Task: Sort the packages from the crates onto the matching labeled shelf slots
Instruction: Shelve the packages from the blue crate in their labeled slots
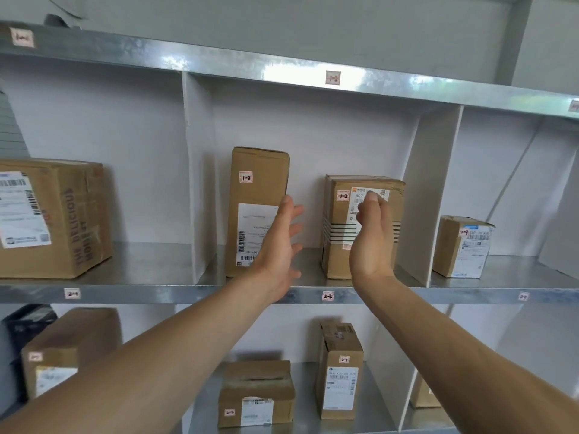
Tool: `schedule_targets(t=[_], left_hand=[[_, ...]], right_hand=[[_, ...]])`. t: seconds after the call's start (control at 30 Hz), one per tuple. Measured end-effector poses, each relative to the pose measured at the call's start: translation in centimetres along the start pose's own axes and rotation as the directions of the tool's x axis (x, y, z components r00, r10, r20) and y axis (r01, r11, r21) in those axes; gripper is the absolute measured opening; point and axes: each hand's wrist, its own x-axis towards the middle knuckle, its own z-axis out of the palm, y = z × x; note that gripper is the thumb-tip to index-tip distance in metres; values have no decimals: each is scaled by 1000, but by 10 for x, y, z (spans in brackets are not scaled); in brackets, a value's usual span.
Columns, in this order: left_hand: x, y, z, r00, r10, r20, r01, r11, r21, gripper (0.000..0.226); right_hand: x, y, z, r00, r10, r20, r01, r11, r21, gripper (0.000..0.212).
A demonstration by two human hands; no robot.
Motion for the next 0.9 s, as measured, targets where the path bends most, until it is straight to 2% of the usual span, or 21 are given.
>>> schedule_targets(t=[0.2,0.27,0.33,0.43,0.53,0.7,0.9], left_hand=[[-17,12,-25,996,19,-82,-18,1000,14,56],[-24,16,-35,991,30,-129,-28,999,17,53],[-29,18,-46,986,34,-162,-31,999,25,56],[-39,24,-65,973,80,-218,-74,997,34,56],[-54,30,-85,940,94,-327,-80,995,55,52],[-90,33,-110,874,104,-475,-65,993,97,70],[-137,32,-145,768,155,-621,-62,984,169,80]], right_hand=[[-18,1,35,991,-13,131,3,997,76,49],[-24,0,50,981,2,192,-23,994,104,42],[-30,-1,63,964,19,264,-54,991,124,27],[-42,0,85,927,40,373,-98,985,139,21],[-59,-2,107,886,56,460,-147,975,164,27],[-94,-6,138,797,72,599,-235,952,197,47],[-140,-7,166,683,98,724,-340,920,196,46]])
